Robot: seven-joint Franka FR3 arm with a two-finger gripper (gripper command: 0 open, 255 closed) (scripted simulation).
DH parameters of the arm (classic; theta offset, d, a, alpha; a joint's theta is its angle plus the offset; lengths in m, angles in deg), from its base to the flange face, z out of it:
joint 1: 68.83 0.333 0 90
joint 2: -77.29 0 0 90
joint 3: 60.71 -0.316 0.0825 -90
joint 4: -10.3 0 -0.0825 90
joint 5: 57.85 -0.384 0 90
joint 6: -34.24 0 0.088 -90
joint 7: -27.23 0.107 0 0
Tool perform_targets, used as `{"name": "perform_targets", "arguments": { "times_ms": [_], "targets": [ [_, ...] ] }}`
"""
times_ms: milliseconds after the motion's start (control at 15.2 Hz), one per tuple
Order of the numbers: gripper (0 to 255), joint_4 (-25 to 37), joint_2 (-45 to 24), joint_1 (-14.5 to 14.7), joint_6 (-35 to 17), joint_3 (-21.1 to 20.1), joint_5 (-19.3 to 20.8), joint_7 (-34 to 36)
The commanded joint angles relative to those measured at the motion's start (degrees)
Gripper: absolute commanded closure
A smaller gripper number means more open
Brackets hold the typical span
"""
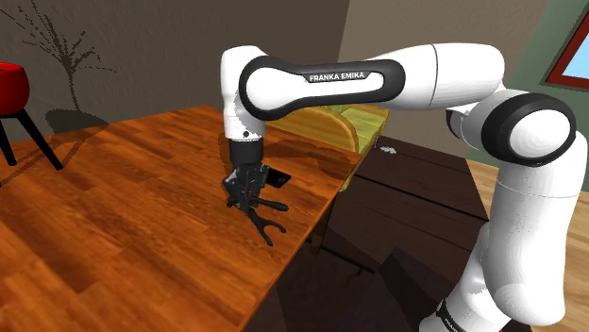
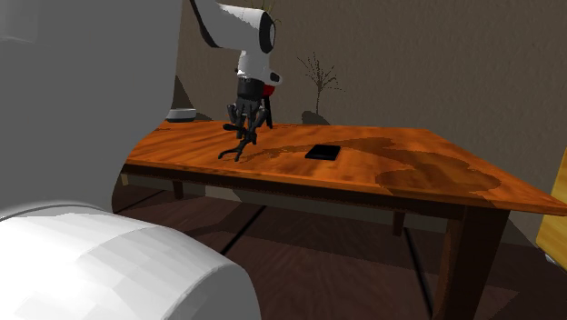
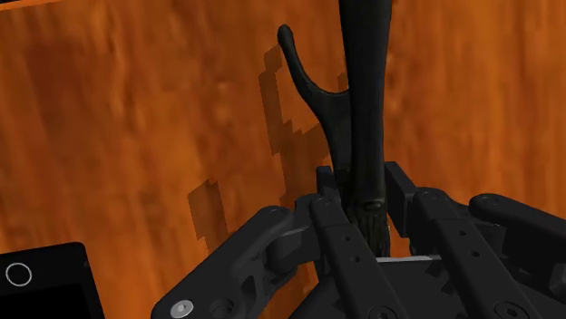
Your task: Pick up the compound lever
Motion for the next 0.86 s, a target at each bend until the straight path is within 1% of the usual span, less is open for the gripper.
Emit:
{"name": "perform_targets", "arguments": {
  "times_ms": [0,660,792],
  "targets": [
    [255,1.4,0.2,0.1,1.5,-0.1,0.0,0.2],
    [255,10.2,-0.6,0.5,9.5,-0.2,0.2,1.2],
    [255,10.3,-0.7,0.5,9.6,-0.2,0.2,1.2]
  ]
}}
